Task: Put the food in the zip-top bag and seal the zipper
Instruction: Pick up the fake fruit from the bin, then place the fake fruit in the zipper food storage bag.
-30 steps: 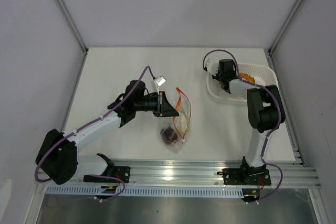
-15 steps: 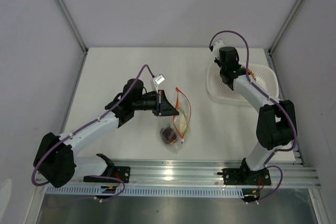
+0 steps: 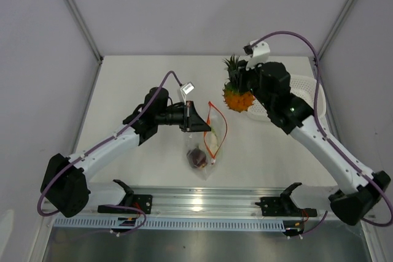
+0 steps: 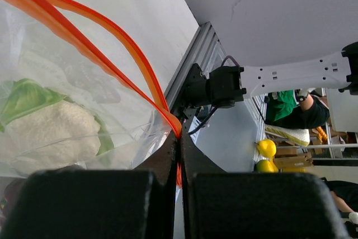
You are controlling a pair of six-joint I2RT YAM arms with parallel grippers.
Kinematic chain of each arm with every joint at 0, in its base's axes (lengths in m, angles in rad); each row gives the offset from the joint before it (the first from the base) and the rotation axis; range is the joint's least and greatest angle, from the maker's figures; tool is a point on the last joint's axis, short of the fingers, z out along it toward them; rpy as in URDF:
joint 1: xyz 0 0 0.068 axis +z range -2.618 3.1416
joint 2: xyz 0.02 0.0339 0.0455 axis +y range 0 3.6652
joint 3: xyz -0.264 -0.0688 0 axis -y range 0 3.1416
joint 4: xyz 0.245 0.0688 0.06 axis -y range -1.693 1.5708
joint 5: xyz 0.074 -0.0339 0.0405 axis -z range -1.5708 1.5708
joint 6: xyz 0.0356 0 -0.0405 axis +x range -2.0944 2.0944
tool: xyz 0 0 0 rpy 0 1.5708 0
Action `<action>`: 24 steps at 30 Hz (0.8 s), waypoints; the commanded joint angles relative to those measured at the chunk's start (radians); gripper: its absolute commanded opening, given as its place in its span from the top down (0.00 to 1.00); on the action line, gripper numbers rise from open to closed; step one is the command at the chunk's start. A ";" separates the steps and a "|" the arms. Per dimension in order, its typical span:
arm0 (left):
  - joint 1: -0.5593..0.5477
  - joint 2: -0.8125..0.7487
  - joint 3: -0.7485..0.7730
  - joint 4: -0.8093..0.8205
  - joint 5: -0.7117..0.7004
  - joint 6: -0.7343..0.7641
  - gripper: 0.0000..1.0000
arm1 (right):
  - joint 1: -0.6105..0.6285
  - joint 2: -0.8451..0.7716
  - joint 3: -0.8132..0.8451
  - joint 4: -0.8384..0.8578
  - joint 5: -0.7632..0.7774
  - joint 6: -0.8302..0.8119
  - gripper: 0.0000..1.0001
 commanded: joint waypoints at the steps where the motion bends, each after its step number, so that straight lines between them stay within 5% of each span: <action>1: 0.006 -0.037 0.041 0.010 -0.014 -0.020 0.99 | 0.014 -0.120 -0.140 0.175 -0.185 0.259 1.00; 5: 0.006 -0.068 0.021 0.049 -0.027 -0.049 1.00 | 0.121 -0.221 -0.286 0.387 -0.155 0.367 1.00; 11: 0.006 -0.099 0.013 0.079 -0.047 -0.084 1.00 | 0.173 -0.278 -0.398 0.477 -0.036 0.453 1.00; 24: 0.004 -0.125 -0.078 0.275 -0.079 -0.216 0.99 | 0.252 -0.320 -0.487 0.266 0.368 0.894 1.00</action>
